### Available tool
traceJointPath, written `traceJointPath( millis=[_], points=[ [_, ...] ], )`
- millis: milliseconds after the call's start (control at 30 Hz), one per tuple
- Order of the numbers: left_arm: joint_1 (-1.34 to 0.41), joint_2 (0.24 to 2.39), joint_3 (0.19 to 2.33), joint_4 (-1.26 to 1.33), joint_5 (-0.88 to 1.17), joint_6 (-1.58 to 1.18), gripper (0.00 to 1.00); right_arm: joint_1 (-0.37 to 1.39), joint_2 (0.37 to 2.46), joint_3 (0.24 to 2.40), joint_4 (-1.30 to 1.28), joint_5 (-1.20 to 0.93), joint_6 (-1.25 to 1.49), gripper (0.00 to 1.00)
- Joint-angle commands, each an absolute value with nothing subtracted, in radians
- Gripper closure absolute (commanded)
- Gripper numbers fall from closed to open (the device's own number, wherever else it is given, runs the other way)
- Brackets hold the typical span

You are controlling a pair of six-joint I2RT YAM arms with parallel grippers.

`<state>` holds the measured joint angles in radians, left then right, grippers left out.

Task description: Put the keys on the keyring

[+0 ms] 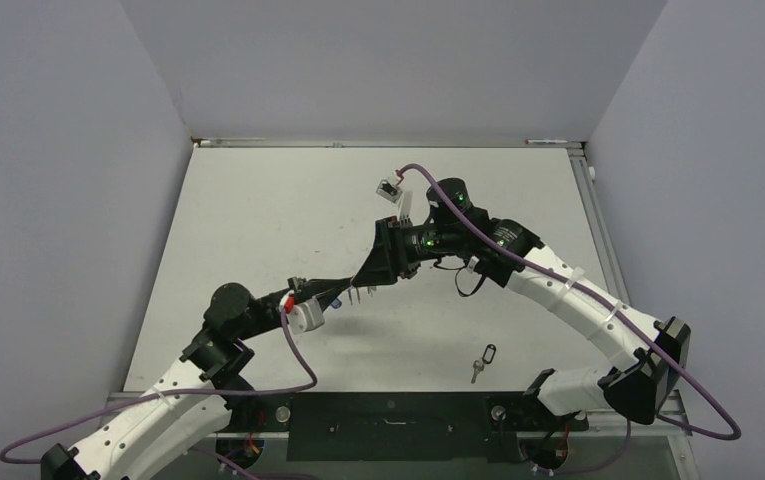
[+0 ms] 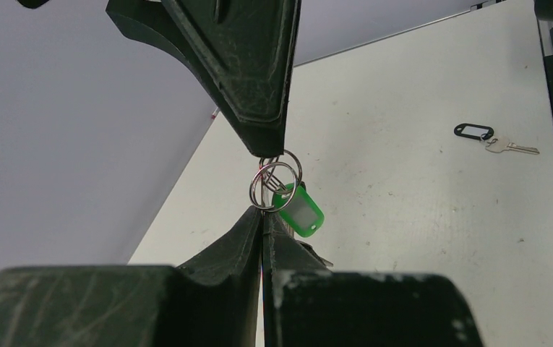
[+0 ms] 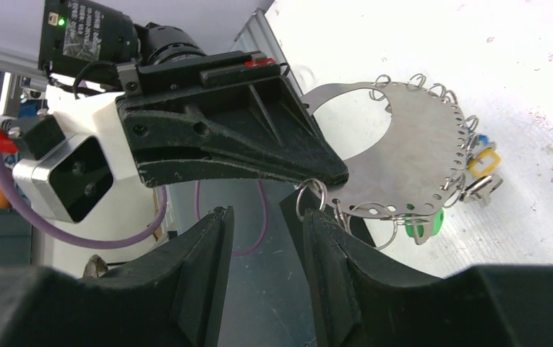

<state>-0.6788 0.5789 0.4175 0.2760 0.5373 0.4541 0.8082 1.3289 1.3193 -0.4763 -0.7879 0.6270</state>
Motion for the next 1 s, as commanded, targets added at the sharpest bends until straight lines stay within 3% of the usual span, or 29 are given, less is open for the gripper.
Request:
traceJointPath(
  millis=[0,967],
  points=[
    [-0.681,0.574,0.446,0.317,0.555,0.477,1.00,0.817,1.349,1.329,-0.438,-0.744,0.644,0.59],
    [-0.687,0.553,0.435,0.333,0.560,0.476,1.00,0.839,1.368,1.306,-0.518,-0.649,0.598,0.65]
  ],
)
